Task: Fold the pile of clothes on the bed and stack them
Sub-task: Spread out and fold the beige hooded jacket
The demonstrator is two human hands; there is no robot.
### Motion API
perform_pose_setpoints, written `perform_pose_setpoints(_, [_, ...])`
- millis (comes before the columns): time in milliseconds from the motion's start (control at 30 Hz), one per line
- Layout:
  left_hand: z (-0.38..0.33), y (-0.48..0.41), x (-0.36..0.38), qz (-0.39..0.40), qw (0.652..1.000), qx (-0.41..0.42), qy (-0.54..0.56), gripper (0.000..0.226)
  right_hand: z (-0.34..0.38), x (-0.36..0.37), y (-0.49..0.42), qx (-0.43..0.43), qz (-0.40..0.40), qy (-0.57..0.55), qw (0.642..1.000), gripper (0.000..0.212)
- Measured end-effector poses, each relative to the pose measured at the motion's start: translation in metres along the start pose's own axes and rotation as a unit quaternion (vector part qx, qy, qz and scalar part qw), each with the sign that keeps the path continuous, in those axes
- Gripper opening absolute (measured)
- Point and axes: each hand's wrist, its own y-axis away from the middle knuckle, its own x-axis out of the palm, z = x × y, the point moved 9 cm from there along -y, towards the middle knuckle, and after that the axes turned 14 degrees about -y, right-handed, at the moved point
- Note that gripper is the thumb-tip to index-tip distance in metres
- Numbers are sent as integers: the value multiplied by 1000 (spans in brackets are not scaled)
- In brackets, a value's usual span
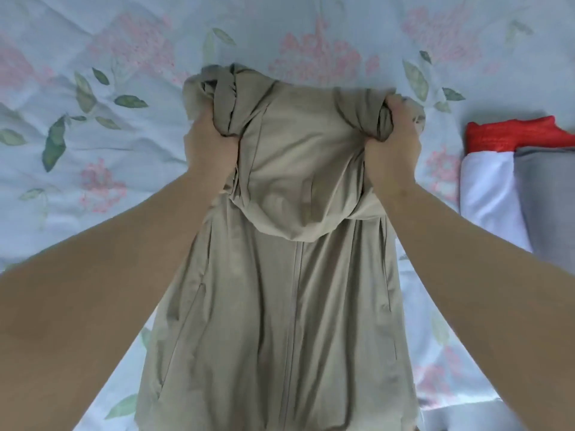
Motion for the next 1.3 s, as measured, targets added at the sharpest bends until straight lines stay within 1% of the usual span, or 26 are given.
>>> perform_pose_setpoints(100, [-19, -33, -22, -54, 996, 37, 60, 48, 48, 18, -30, -90, -12, -23, 996, 65])
perform_pose_setpoints(133, [-20, -43, -25, -58, 995, 43, 64, 54, 57, 24, -39, -108, -8, -23, 994, 66])
perform_pose_setpoints(167, [-17, -53, -21, -43, 997, 39, 56, 64, 59, 29, -47, -111, -2, -15, 994, 69])
perform_pose_setpoints(200, [-9, -62, -14, -9, 999, 12, 33, 77, 54, 32, -56, -96, 2, 1, 995, 74])
perform_pose_setpoints(233, [5, -70, -3, 36, 999, -36, 1, 91, 43, 33, -65, -56, -2, 23, 998, 80])
perform_pose_setpoints(267, [20, -74, 6, 78, 992, -91, -25, 104, 27, 31, -73, 7, -16, 43, 999, 86])
perform_pose_setpoints(300, [31, -76, 13, 111, 984, -138, -30, 111, 11, 28, -77, 72, -30, 59, 995, 90])
perform_pose_setpoints(333, [39, -78, 18, 127, 977, -170, -12, 113, -1, 27, -79, 117, -34, 75, 990, 94])
perform_pose_setpoints(367, [44, -81, 21, 126, 973, -190, 19, 111, -9, 29, -82, 137, -32, 89, 986, 97])
perform_pose_setpoints(433, [53, -86, 20, 100, 965, -236, 60, 101, -19, 34, -87, 151, -34, 94, 984, 97])
perform_pose_setpoints(500, [67, -90, 16, 69, 954, -283, 76, 93, -33, 34, -91, 173, -47, 97, 979, 95])
perform_pose_setpoints(533, [72, -90, 15, 64, 950, -294, 83, 89, -40, 33, -92, 182, -51, 110, 976, 92])
perform_pose_setpoints(567, [79, -90, 17, 65, 951, -291, 88, 86, -44, 30, -90, 185, -53, 131, 973, 88])
perform_pose_setpoints(667, [90, -84, 23, 72, 963, -243, 92, 80, -55, 20, -74, 170, -60, 172, 968, 80])
perform_pose_setpoints(733, [91, -70, 25, 71, 967, -231, 76, 80, -62, 15, -54, 166, -67, 190, 965, 81])
perform_pose_setpoints(833, [95, -43, 32, 93, 968, -218, 75, 87, -73, 11, -20, 163, -64, 212, 961, 87])
perform_pose_setpoints(867, [99, -31, 32, 99, 970, -215, 62, 87, -76, 9, -7, 163, -58, 215, 961, 89])
perform_pose_setpoints(933, [113, -9, 29, 111, 970, -219, 3, 86, -85, 0, 19, 164, -45, 211, 963, 89])
perform_pose_setpoints(1000, [130, 14, 25, 121, 963, -237, -41, 80, -97, -11, 43, 180, -39, 189, 964, 83])
perform_pose_setpoints(1100, [152, 51, 23, 152, 955, -250, -42, 72, -115, -29, 77, 221, -31, 160, 962, 65])
perform_pose_setpoints(1133, [158, 63, 24, 172, 953, -243, -56, 64, -120, -34, 87, 235, -23, 161, 958, 60])
perform_pose_setpoints(1200, [169, 85, 21, 198, 949, -226, -94, 41, -131, -45, 108, 265, -5, 165, 950, 53])
perform_pose_setpoints(1233, [174, 94, 18, 192, 951, -222, -97, 34, -136, -50, 118, 274, 1, 167, 947, 49])
perform_pose_setpoints(1300, [183, 105, 5, 145, 958, -238, -61, 31, -143, -61, 134, 276, 7, 170, 946, 40])
